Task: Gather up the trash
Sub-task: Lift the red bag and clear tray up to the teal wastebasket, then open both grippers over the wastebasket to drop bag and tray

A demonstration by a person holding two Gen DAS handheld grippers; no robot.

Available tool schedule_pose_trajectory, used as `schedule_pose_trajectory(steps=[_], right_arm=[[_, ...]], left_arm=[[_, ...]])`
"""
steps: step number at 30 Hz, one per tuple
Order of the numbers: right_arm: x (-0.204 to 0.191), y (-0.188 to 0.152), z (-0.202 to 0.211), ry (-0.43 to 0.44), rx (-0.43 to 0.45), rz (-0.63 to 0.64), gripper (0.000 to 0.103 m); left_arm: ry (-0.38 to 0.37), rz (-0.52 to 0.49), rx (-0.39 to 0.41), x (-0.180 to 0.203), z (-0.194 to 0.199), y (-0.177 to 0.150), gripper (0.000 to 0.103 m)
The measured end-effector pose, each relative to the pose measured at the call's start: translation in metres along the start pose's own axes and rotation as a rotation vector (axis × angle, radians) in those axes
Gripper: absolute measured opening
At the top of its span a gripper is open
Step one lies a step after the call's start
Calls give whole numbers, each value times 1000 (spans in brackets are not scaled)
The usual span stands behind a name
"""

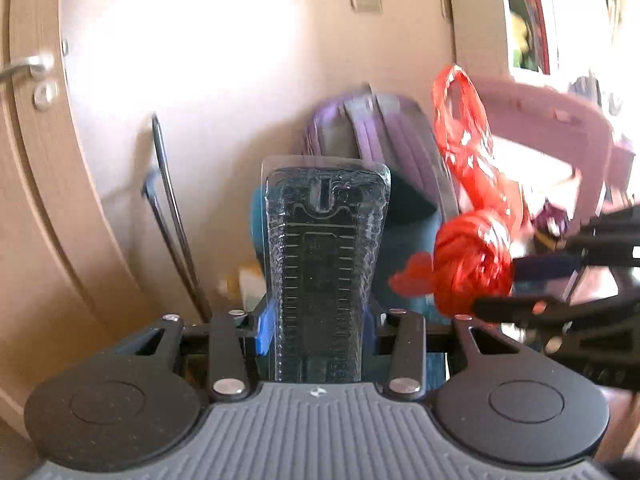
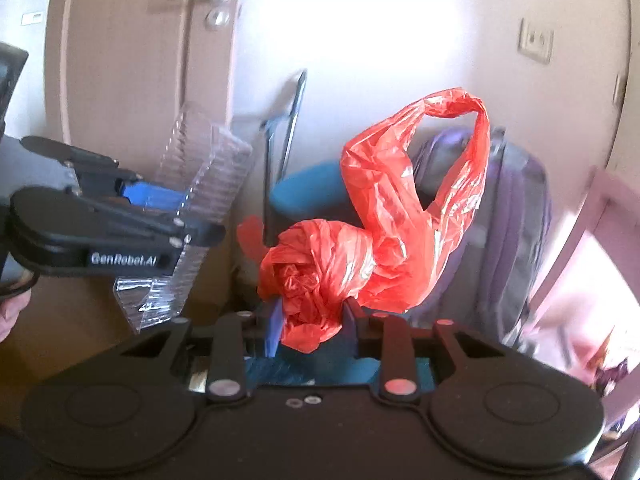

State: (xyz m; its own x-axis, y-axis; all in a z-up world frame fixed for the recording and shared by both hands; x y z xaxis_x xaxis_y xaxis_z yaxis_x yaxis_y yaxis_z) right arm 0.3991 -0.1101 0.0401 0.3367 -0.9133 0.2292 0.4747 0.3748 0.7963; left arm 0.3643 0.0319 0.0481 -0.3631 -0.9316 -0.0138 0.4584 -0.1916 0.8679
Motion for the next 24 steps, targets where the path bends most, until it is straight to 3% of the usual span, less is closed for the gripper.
schedule_pose_trajectory(steps=[5, 11, 18, 24], right_arm=[[18, 40, -23, -39, 57, 2, 30], [23, 66, -55, -79, 71, 29, 30], [23, 66, -90, -114, 19, 50, 31], [23, 57, -119, -79, -48, 58, 31]], left_arm=[[2, -25, 112, -5, -14, 59, 42], [15, 11, 158, -17, -47, 104, 42], [12, 81, 113, -39, -102, 112, 43], [18, 123, 28, -45, -146, 100, 43]])
Point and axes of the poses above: each gripper's, at about its wrist camera, not at the fingertips, and z roughly against the way its jaws point, x to its right, y to its top, the point moved 4 cm from there along -z, roughly the way its jaws point, and after that the axes turned 11 degrees about -y, right-handed, at the moved point
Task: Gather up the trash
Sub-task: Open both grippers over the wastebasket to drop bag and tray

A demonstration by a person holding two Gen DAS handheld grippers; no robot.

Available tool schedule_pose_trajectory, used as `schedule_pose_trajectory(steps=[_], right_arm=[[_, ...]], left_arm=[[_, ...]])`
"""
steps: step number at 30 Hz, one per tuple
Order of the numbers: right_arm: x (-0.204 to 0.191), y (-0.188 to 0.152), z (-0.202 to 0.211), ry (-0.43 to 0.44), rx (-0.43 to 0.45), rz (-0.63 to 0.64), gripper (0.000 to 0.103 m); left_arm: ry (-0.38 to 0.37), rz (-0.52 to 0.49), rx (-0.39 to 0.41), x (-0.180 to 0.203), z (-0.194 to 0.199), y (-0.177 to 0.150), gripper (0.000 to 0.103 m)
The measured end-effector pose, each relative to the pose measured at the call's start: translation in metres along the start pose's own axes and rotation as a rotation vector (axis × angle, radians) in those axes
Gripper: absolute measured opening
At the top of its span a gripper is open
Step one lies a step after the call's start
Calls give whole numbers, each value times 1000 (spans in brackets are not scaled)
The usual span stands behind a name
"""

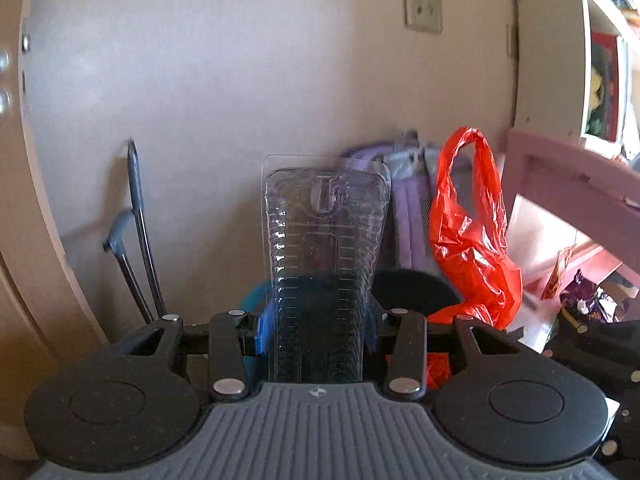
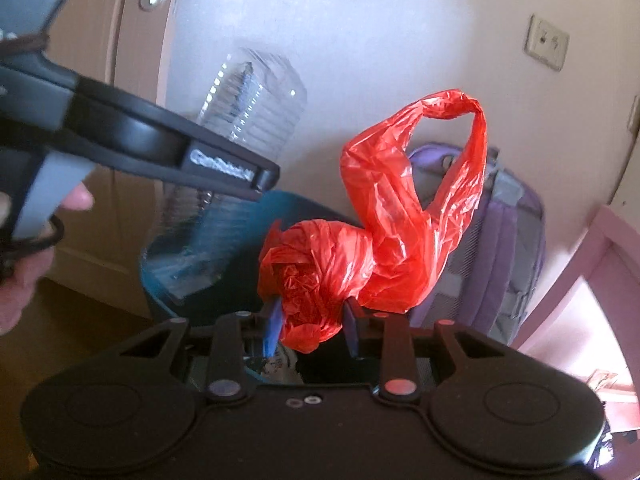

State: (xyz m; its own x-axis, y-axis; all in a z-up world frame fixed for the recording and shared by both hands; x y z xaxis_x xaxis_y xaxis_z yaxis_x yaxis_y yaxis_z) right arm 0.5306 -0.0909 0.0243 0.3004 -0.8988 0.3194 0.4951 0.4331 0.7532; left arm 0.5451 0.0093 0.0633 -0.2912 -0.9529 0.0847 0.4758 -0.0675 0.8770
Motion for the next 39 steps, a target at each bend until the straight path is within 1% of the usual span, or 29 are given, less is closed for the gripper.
schedule_pose_trajectory(steps=[6, 9, 12, 13, 14, 15, 16, 17, 19, 23, 28, 32, 39], right_arm=[[-10, -9, -16, 12, -33, 49, 32], [-12, -11, -24, 23, -48, 53, 33], [-13, -14, -27, 32, -60, 65, 33], [-11, -14, -29, 32, -60, 65, 34], [-10, -13, -31, 33, -59, 60, 36], [-11, -13, -30, 33, -60, 57, 37], [-11, -14, -30, 33, -59, 54, 39], [-12, -15, -29, 35, -57, 54, 40], [-14, -19, -24, 31, -52, 58, 41], [-13, -20, -15, 35, -52, 41, 44], [-5, -19, -1, 38, -49, 2, 50], [-1, -21, 19, 32, -43, -21, 53], [3, -21, 59, 30, -22, -47, 56]], left_arm=[[-20, 53, -119, -3, -36, -20, 43], [-10, 62, -169, -4, -51, -30, 43], [-1, 71, -213, -6, -60, -36, 45], [-2, 76, -224, -7, -63, -37, 50], [-6, 78, -233, -7, -65, -39, 51], [-8, 80, -235, -6, -65, -40, 53], [-8, 82, -237, -6, -65, -41, 61], [-7, 84, -236, -7, -65, -42, 72], [2, 83, -219, -7, -61, -41, 80], [-6, 75, -214, -6, -55, -39, 80], [4, 46, -199, -2, -31, -35, 80], [2, 54, -185, 1, -4, -35, 80], [2, 52, -145, 8, 50, -42, 80]])
Point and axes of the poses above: each gripper's, at about its wrist camera, not at the fingertips, and z roughly against the way its jaws point, x to its right, y to its top, the point moved 4 cm from there along -z, roughly the way its jaws point, and after that the axes turned 11 degrees about -y, right-handed, at the moved point
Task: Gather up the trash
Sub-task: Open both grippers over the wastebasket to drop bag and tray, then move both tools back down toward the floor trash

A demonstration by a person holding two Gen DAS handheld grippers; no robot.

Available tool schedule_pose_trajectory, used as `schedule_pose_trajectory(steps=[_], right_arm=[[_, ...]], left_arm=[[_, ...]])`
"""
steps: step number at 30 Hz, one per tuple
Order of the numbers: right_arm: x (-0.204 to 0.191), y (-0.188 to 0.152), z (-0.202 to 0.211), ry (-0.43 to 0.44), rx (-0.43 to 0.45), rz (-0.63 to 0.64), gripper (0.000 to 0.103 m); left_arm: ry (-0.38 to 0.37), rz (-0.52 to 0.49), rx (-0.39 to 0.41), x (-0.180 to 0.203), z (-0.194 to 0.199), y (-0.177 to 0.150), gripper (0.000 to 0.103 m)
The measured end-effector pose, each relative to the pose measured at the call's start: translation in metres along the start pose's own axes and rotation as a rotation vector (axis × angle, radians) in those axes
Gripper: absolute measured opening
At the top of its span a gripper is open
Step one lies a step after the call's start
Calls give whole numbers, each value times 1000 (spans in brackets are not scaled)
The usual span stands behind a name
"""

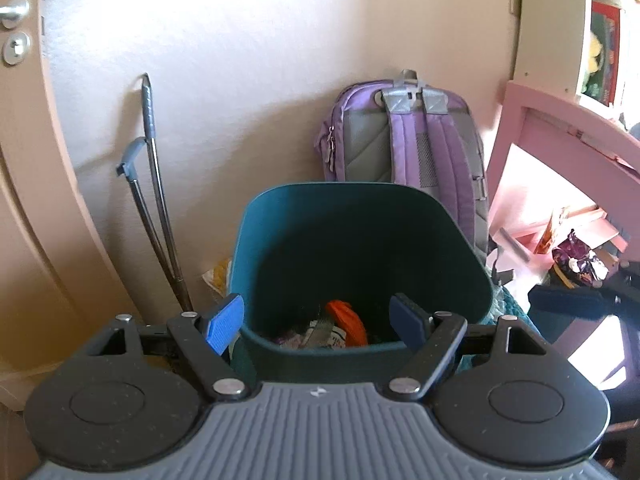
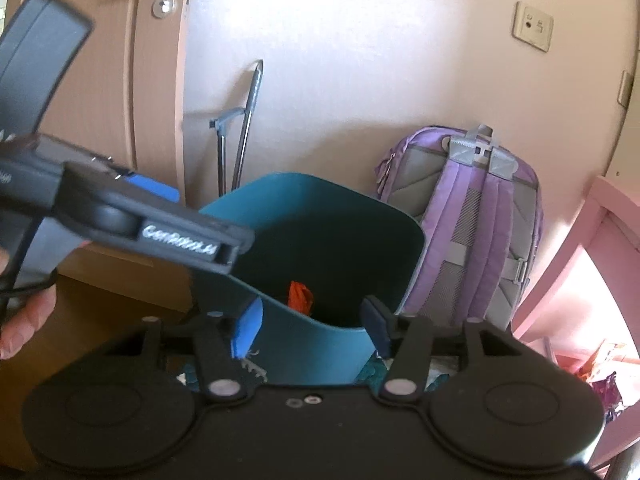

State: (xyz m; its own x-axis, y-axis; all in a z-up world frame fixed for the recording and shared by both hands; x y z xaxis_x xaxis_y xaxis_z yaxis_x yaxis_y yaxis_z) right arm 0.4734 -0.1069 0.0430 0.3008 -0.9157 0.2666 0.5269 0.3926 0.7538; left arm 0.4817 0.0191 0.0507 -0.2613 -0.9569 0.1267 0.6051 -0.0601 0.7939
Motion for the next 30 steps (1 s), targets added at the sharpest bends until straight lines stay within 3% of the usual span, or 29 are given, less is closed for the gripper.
schedule_pose_trajectory(steps=[6, 11, 17, 26, 30], right_arm=[[0, -2, 27, 14, 12, -14, 57], [-4, -7, 49, 31, 2, -36, 57], [-18, -23, 73, 61, 0, -13, 58], [-36, -65, 95, 118, -35, -19, 58], [-51, -95, 92, 137, -70, -11, 58]], left_arm=[[-11, -14, 16, 7, 37, -19, 80], [-38, 3, 25, 10, 65, -37, 93], [-92, 44, 35, 12, 97, -60, 101], [-185, 109, 25, 3, 130, -113, 103], [-168, 100, -13, -9, 128, -150, 103]])
Point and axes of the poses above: each gripper's, at about its wrist camera, not at the fingertips, and z roughly against the way its jaws point, x to its right, y to its top, the point moved 4 cm from there along -z, roughly the way its jaws point, and after that the axes turned 11 degrees about -y, right-handed, at the moved point
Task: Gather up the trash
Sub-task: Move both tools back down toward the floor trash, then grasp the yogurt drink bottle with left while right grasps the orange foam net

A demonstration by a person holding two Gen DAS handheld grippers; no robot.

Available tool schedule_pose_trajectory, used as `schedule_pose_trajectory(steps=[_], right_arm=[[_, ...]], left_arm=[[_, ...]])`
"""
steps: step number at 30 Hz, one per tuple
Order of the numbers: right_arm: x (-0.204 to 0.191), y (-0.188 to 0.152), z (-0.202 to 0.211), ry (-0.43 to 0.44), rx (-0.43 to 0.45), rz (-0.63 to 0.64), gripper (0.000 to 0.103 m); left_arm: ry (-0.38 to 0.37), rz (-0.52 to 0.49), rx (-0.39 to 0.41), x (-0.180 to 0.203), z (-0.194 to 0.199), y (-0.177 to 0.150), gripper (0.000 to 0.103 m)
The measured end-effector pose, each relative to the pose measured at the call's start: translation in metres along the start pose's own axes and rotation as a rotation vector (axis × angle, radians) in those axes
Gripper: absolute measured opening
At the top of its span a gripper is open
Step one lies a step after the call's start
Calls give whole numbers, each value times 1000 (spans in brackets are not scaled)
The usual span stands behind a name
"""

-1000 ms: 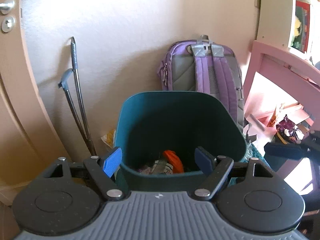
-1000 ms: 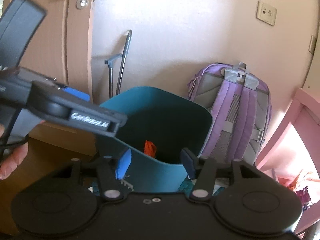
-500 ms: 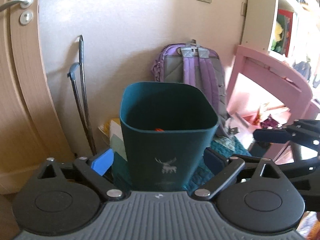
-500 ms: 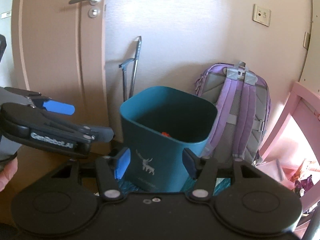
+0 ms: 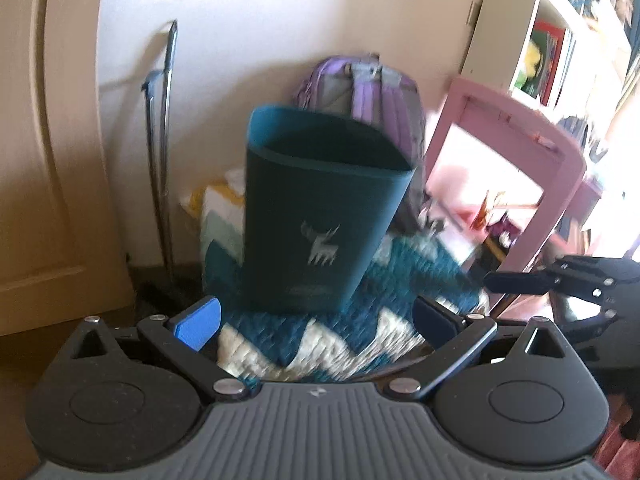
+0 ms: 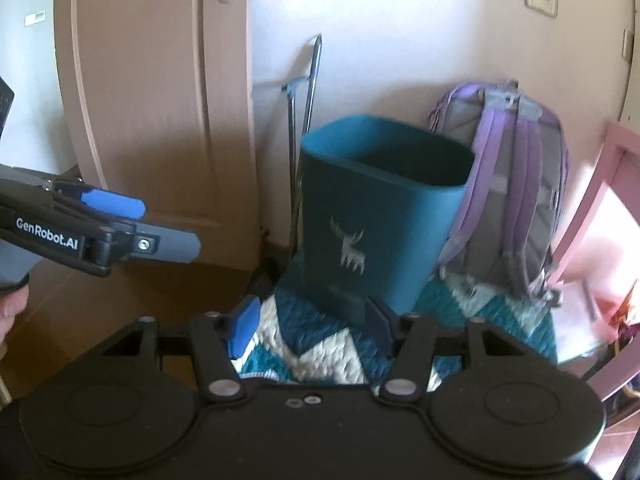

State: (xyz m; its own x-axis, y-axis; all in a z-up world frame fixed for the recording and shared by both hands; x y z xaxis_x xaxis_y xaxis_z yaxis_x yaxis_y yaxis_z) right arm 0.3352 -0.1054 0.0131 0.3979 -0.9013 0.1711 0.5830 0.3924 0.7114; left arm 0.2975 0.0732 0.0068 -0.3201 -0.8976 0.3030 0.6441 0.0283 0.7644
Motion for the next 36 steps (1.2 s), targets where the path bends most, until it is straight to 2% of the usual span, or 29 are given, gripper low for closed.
schedule_pose_trajectory(steps=[5, 11, 15, 18, 23, 29, 36], right_arm=[[-15, -38, -26, 17, -56, -5, 58], [-26, -93, -81, 38, -186, -67, 58], [-34, -137, -127, 1, -272, -83, 58], [-36, -172, -164, 3, -366, -128, 58], [-46, -241, -220, -3, -533, -178, 58], [-59, -329, -279, -23, -756, -224, 58], [-83, -412, -318, -6, -965, -132, 58]], left_arm=[[25, -44, -27, -24, -10, -42, 103], [-24, -53, -155, -54, -47, -97, 103], [-71, -85, -214, -70, -78, -135, 103], [-91, -169, -275, -75, -106, -165, 103], [-98, -315, -431, -84, -159, -223, 103], [-131, -379, -567, -102, -215, -287, 103], [-225, -452, -714, -112, -271, -358, 103]])
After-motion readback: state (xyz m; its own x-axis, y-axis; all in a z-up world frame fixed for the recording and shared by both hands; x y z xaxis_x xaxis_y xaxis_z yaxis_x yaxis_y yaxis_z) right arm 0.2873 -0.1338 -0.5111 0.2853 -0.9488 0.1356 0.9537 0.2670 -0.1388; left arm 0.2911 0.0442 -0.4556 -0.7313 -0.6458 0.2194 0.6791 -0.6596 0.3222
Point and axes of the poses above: each gripper's, at about its wrist camera, not at the fingertips, and z roughly against the way its jaws point, x to its right, y to its top, the point moved 4 cm from there along -z, roughly the way its jaws point, and after that the axes turned 11 degrees about -y, right-handed, at the moved point
